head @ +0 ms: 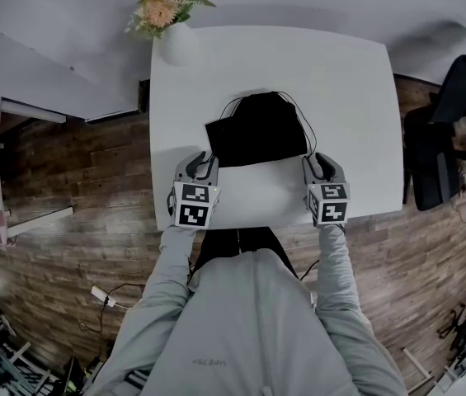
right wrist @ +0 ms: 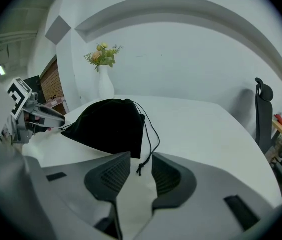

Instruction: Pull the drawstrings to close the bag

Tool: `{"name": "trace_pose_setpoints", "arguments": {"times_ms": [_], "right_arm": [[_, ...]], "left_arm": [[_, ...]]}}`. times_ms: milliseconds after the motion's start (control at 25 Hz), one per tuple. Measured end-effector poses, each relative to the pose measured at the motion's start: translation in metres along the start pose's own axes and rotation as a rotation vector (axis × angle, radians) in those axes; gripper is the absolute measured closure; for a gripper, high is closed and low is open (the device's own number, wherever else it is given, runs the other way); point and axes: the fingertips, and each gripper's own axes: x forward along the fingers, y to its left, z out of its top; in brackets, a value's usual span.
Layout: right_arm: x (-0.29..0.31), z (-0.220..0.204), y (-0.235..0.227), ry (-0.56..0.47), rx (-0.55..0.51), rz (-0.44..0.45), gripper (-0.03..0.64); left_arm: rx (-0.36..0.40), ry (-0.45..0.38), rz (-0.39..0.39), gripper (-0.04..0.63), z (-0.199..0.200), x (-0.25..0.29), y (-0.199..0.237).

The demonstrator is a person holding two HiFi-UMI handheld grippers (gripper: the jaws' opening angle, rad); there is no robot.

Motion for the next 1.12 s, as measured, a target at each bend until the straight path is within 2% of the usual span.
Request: {"name": "trace_pose_setpoints", "arguments": {"times_ms": [400, 880, 1120], "right_arm": [[-0.040, 0.028, 0.003, -0.084, -0.015, -0.011, 0.473], [-0.123, 0.122, 0.002, -0.383, -0.014, -0.035, 0.474], [-0.161, 0.166, 0.008, -0.531, -0.010, 0.011, 0.479]], "left_arm": [[0.048, -0.080, -0.001, 0.446, 0.026, -0.032, -0.004], [0.097, -0.311, -0.002, 0.446, 0.113, -0.095, -0.008], [0.086, -0.436, -0.048, 0.446, 0.156, -0.128, -0.020]]}}
